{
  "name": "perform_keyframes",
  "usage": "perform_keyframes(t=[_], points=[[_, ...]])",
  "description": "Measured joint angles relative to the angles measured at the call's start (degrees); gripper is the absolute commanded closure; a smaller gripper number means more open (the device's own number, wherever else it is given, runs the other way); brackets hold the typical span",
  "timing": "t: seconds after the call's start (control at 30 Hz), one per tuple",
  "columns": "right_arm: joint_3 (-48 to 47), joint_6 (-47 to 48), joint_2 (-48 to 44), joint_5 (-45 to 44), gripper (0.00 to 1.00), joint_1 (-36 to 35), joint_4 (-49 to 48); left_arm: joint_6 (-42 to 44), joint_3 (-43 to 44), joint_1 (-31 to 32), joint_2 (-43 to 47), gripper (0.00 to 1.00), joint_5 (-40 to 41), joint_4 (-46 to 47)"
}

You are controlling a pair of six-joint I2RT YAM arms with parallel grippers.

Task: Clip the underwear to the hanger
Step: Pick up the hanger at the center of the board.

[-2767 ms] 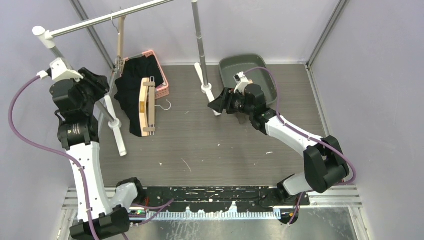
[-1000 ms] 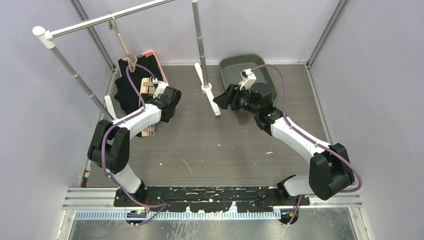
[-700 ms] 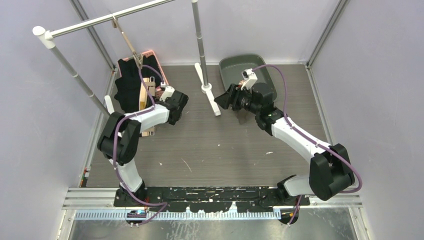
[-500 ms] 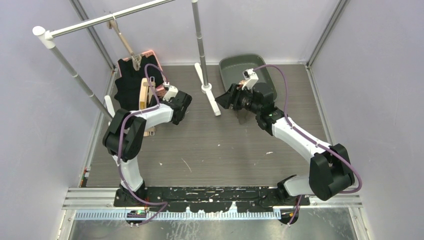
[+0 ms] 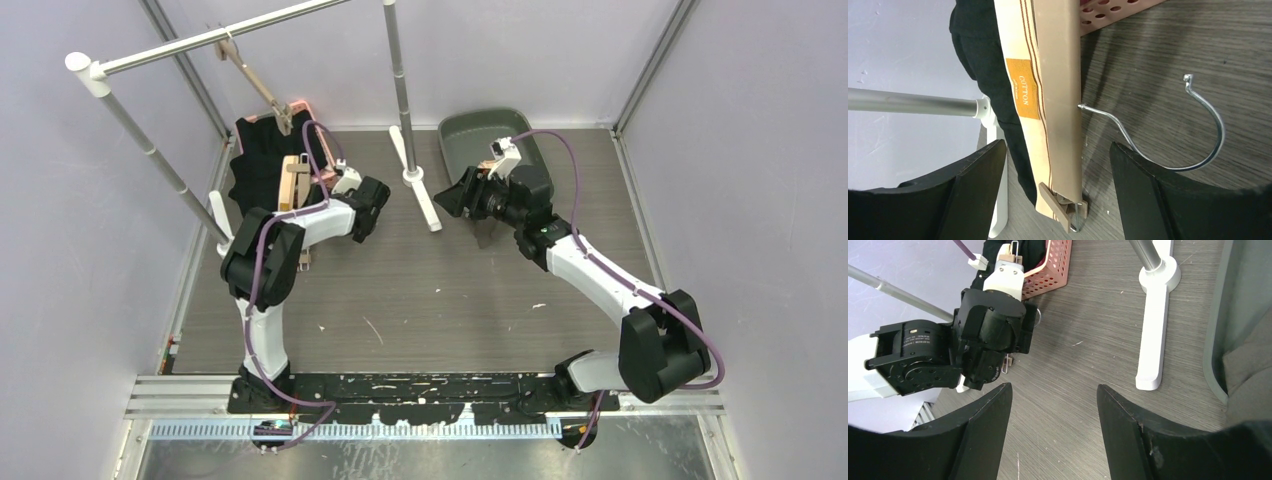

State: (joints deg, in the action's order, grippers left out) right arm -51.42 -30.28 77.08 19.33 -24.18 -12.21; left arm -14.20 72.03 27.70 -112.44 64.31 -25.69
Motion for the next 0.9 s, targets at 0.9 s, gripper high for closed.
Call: perform_keyframes(t=[0.9], points=[[0.39,-0.02,-0.35,0.26,0.31,0.44,0.00,-0.72,2.23,-2.40,-3.96,0.28,-0.76,-9.99]])
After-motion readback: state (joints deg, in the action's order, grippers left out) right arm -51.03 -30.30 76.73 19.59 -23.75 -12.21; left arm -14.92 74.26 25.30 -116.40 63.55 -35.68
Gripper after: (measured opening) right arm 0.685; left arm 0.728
